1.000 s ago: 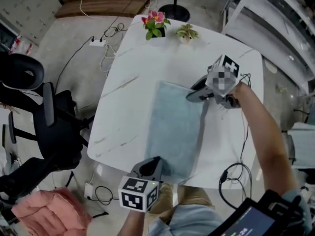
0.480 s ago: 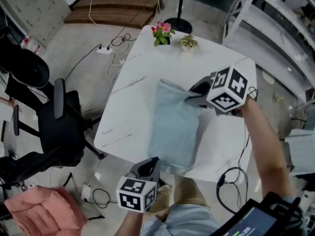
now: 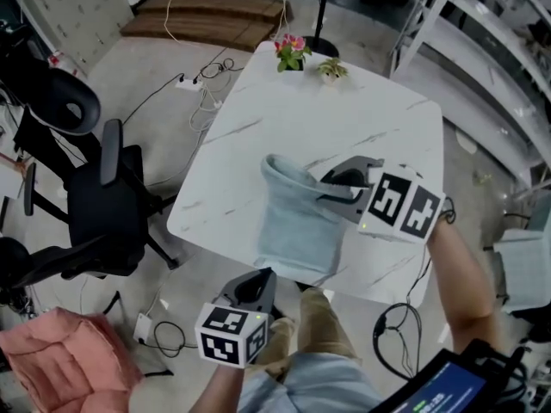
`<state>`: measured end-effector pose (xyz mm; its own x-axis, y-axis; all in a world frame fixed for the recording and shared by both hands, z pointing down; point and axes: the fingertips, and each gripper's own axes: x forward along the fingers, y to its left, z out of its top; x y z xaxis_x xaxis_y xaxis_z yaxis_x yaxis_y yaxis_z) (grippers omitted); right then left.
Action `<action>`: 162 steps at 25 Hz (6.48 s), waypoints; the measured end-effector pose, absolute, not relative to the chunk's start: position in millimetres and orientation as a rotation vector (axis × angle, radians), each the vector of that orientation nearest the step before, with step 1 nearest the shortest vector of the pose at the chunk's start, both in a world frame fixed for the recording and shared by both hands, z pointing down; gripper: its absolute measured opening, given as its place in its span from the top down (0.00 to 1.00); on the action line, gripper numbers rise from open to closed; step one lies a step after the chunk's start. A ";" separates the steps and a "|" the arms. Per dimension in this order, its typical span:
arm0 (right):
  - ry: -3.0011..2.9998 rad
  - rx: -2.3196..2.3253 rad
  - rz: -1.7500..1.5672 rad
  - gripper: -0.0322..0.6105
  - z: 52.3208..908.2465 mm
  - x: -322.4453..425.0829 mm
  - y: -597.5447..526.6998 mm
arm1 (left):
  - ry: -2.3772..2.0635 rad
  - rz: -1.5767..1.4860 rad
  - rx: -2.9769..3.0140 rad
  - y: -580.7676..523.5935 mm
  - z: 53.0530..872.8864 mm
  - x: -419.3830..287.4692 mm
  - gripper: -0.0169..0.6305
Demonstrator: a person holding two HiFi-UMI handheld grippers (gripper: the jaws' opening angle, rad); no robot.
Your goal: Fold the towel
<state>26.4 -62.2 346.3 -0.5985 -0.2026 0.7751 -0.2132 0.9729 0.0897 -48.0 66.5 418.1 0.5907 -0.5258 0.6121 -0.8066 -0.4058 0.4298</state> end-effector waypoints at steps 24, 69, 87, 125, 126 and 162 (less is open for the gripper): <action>-2.013 0.290 -0.513 0.79 479.2 2.6 35.1 | -1.023 0.538 2.079 84.6 456.6 -54.9 0.96; -2.304 0.300 0.034 0.78 434.5 -15.8 18.2 | -0.939 0.458 2.123 65.8 471.3 -12.3 0.96; -2.194 0.213 -0.268 0.90 451.8 -39.2 29.4 | -0.957 0.531 2.092 42.1 488.9 -7.0 0.96; -2.234 0.417 -0.197 0.82 446.0 51.3 80.5 | -0.734 0.662 2.386 31.0 457.9 28.1 0.96; -2.326 0.469 -0.082 0.81 434.3 54.3 73.4 | -0.734 0.667 2.384 31.2 459.1 28.3 0.96; -2.273 0.936 0.158 0.88 445.9 137.5 -78.3 | -0.581 0.781 2.413 19.5 459.3 102.0 0.96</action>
<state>137.5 -78.3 445.9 -0.5219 -0.5833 0.6224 -0.6638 0.7360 0.1332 102.0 19.5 459.3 0.7402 -0.2303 0.6317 -0.5386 -0.7656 0.3519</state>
